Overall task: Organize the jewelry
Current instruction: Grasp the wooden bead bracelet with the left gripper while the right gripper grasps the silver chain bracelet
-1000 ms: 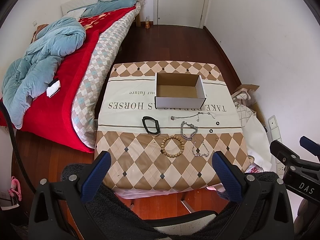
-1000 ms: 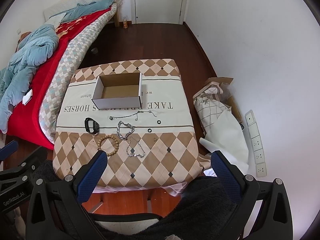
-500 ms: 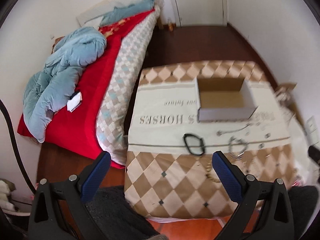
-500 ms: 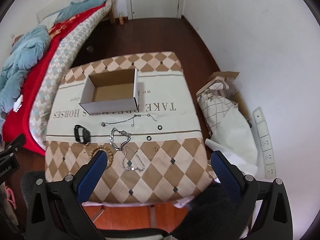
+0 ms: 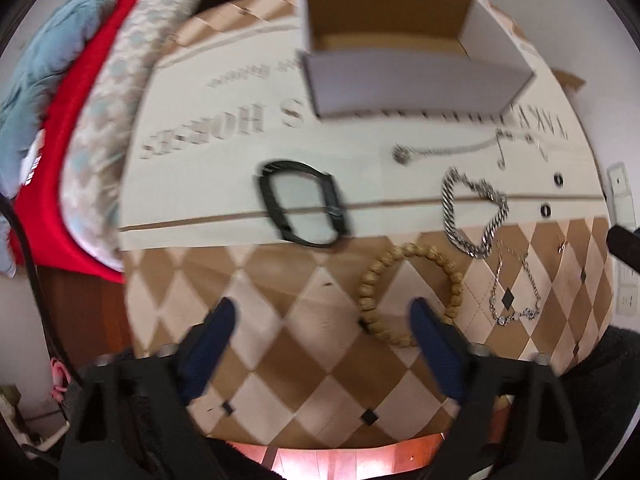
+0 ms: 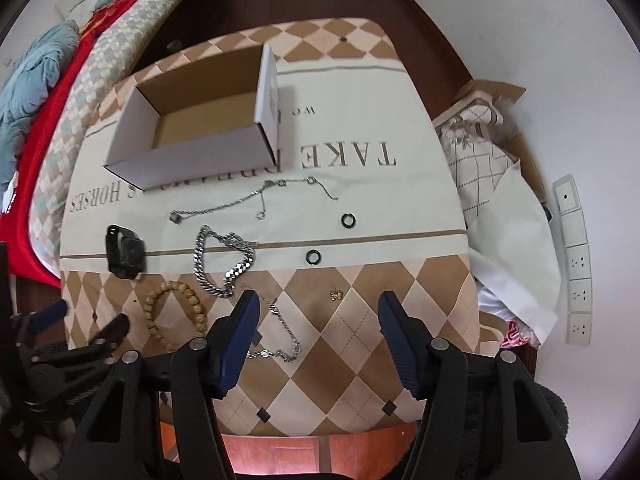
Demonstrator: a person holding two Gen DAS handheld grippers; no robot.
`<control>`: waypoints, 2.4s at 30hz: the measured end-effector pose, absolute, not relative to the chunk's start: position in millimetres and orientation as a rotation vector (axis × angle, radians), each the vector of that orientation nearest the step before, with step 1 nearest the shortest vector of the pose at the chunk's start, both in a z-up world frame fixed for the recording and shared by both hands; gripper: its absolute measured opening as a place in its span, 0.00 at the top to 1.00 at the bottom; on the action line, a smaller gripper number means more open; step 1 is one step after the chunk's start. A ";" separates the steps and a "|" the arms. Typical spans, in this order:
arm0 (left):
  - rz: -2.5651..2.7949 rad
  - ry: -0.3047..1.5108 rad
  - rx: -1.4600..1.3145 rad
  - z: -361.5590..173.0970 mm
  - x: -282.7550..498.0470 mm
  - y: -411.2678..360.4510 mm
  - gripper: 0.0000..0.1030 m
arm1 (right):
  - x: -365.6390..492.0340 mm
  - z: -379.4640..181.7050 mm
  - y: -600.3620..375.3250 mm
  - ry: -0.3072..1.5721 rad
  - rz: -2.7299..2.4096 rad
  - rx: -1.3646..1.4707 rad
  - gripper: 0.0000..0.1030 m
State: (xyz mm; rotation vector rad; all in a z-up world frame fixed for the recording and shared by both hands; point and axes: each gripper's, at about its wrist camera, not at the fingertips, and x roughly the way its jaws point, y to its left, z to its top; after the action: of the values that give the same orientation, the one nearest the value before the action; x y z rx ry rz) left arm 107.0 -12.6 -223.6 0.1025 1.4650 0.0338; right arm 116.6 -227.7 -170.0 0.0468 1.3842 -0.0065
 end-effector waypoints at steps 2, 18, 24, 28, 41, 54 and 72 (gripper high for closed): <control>0.016 1.490 0.103 -231.4 108.3 -17.8 0.40 | 117.9 -173.3 -231.9 1.390 -0.014 0.050 0.38; 0.143 1.433 0.065 -220.5 82.9 60.4 1.00 | 138.9 -199.1 -204.4 1.444 0.095 0.115 0.38; 0.025 1.451 -0.167 -220.4 83.0 71.3 0.90 | 147.4 -200.0 -167.8 1.437 0.142 0.110 0.38; -0.078 1.455 -0.218 -226.8 82.9 43.2 0.49 | 143.0 -196.8 -171.2 1.432 0.112 0.079 0.38; -0.030 1.416 0.119 -237.9 84.6 -9.4 0.94 | 139.2 -208.2 -212.6 1.446 0.021 0.088 0.38; 0.111 1.370 0.088 -221.2 88.0 54.3 0.94 | 161.9 -255.8 -153.8 1.433 0.077 -0.154 0.58; 0.059 1.270 0.040 -173.4 89.6 33.0 0.94 | 128.9 -203.9 -164.5 1.301 0.082 -0.094 0.92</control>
State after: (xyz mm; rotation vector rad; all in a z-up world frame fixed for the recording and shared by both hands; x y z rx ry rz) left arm 89.6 33.0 -173.4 0.0398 1.2704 0.0591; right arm 128.9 -164.5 -203.9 -0.0942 1.3015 0.0821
